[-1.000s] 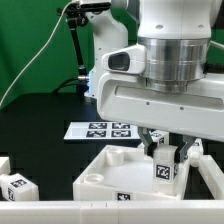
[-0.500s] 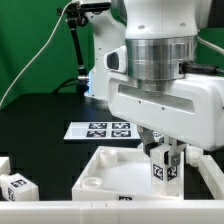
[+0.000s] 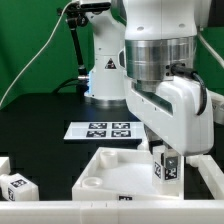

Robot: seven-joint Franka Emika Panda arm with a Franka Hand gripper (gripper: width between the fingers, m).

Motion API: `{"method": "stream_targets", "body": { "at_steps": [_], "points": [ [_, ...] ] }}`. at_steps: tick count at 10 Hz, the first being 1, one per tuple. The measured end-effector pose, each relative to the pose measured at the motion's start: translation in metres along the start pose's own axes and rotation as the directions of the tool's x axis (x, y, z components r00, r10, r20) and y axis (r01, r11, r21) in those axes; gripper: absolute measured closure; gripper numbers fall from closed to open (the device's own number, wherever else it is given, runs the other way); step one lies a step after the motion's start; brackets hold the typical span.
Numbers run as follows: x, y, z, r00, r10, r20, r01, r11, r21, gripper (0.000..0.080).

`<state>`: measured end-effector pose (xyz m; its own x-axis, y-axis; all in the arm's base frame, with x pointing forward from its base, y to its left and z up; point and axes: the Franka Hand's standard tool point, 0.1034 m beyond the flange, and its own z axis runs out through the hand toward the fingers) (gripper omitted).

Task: Assemble one leg

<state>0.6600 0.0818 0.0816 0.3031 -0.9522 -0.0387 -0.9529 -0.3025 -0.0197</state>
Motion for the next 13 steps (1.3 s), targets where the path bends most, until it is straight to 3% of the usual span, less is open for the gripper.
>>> {"method": "stream_targets", "body": {
  "at_steps": [1, 2, 5, 9, 13],
  "points": [
    [0.0002, 0.0002, 0.0004, 1.0, -0.009, 0.0, 0.009, 1.0, -0.001, 0.0274],
    [0.0003, 0.0002, 0.0006, 0.999, -0.043, -0.001, 0.043, 0.999, -0.001, 0.0185],
    [-0.0005, -0.0047, -0.0034, 0.915, -0.403, -0.032, 0.403, 0.915, -0.017, 0.0157],
    [0.002, -0.0039, -0.0029, 0.786, -0.617, -0.027, 0.617, 0.787, -0.026, 0.015],
    [-0.0069, -0.0046, -0.0023, 0.521, -0.853, -0.028, 0.851, 0.522, -0.051, 0.015]
  ]
}}
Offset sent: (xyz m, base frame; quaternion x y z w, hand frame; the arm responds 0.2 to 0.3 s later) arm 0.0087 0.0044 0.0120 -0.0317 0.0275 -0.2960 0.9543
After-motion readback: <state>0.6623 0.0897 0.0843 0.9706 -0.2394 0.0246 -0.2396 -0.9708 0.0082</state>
